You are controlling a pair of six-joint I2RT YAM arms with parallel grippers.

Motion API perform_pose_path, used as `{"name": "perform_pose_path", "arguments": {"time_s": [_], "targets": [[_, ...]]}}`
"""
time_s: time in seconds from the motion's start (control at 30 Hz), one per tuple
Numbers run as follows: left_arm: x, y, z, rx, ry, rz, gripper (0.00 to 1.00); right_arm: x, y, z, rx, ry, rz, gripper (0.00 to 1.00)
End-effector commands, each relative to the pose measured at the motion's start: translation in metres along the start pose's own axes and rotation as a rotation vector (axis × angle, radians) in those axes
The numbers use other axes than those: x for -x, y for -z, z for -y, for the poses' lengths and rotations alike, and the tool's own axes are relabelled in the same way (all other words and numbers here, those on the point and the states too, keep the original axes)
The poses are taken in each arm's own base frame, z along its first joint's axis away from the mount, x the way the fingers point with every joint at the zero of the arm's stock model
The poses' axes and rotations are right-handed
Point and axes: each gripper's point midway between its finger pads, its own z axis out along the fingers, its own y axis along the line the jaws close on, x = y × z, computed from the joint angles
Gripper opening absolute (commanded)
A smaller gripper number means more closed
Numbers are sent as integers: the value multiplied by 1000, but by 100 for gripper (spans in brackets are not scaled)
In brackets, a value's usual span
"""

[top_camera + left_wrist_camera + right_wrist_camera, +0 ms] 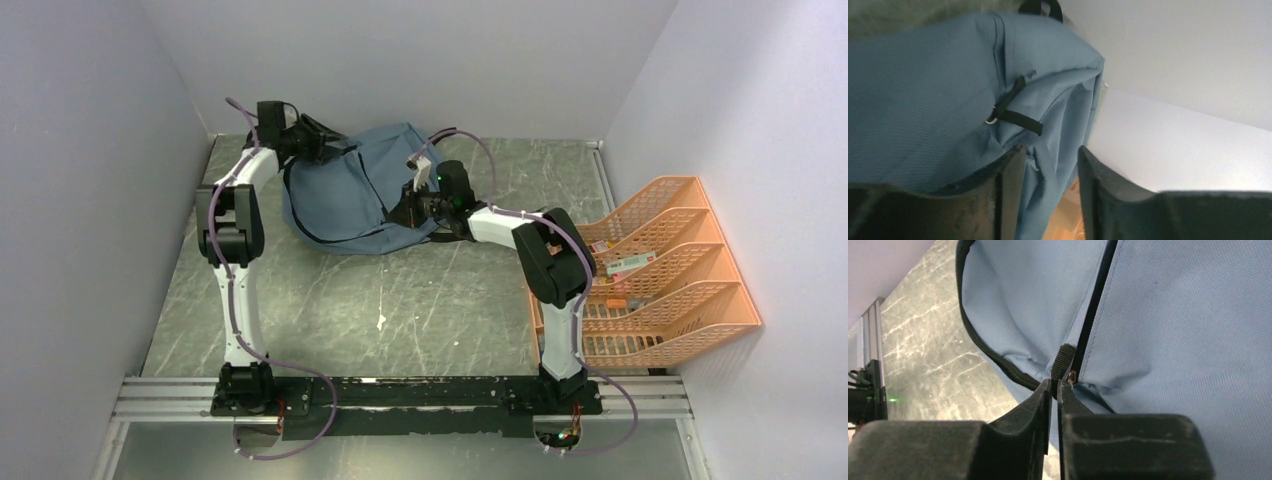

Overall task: Pack the student bag
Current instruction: Zip the student bag at the center of the board, then reset both arms

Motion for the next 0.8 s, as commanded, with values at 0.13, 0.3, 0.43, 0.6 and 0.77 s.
{"name": "perform_pose_path", "arguments": {"time_s": [0.13, 0.3, 0.43, 0.6, 0.77], "targets": [[41, 80, 81, -59, -364, 240, 87, 39, 31, -21, -89, 4, 61, 34], [42, 125, 77, 100, -505, 354, 91, 72, 61, -13, -269, -23, 159, 39], [29, 159, 59, 226, -587, 412, 93, 88, 93, -4, -443, -96, 224, 41], [-13, 209, 79, 262, -825, 503, 98, 109, 146, -9, -608, -121, 341, 46], [-74, 250, 99, 212, -1059, 546, 98, 116, 204, -20, -747, -85, 414, 64]]}}
